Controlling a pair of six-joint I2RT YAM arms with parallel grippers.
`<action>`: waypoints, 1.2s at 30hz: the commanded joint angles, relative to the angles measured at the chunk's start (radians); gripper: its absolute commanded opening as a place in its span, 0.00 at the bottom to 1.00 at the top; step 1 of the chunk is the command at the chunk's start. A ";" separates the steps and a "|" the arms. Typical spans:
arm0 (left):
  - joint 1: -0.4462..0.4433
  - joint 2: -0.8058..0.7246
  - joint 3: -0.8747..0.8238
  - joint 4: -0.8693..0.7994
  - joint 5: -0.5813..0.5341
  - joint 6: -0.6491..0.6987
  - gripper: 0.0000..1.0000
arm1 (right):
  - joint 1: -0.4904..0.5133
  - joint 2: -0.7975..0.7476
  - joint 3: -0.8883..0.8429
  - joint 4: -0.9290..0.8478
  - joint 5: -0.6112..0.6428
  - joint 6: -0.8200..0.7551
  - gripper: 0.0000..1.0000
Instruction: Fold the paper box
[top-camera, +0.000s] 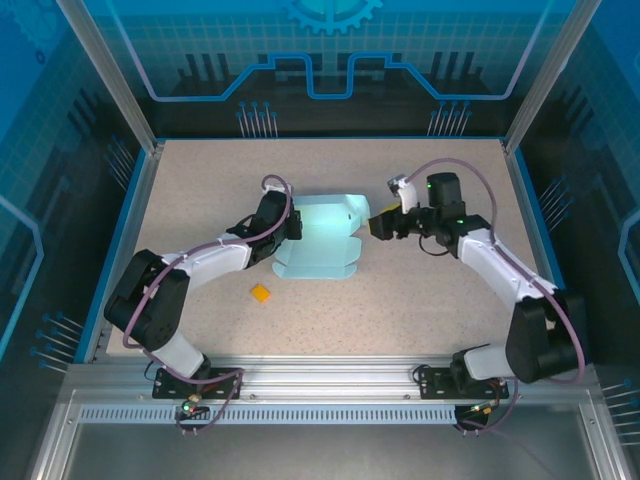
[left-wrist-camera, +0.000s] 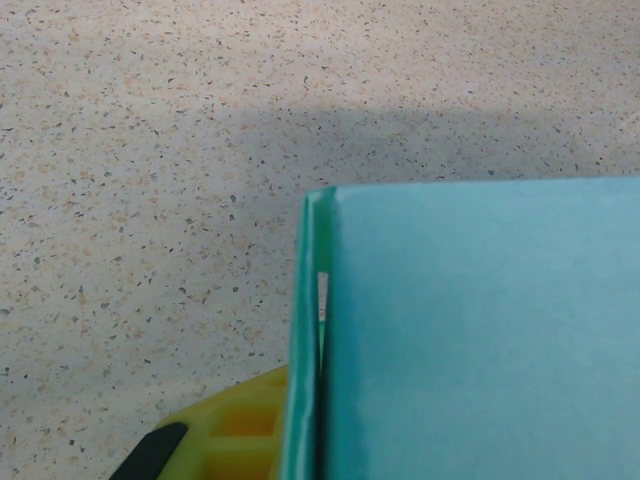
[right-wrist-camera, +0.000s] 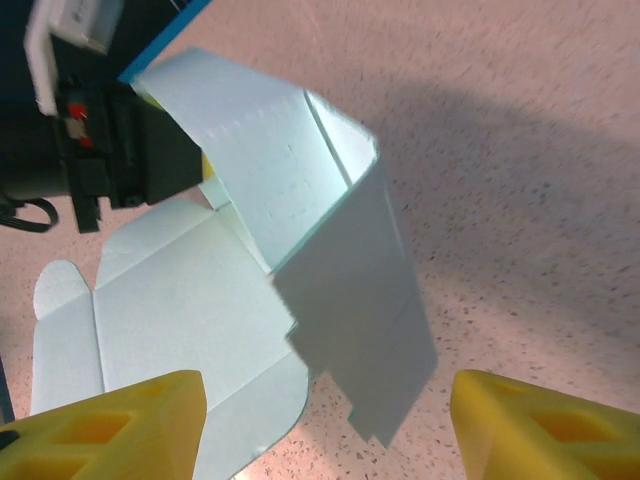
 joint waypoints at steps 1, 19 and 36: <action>0.000 -0.038 -0.009 0.011 0.020 -0.001 0.00 | -0.046 -0.057 -0.024 -0.030 -0.024 -0.007 0.67; 0.000 -0.050 -0.007 0.009 0.036 -0.003 0.00 | -0.027 0.220 0.052 0.098 -0.139 0.000 0.59; -0.002 -0.047 -0.007 0.012 0.055 -0.003 0.00 | -0.009 0.305 0.142 0.080 -0.298 -0.171 0.48</action>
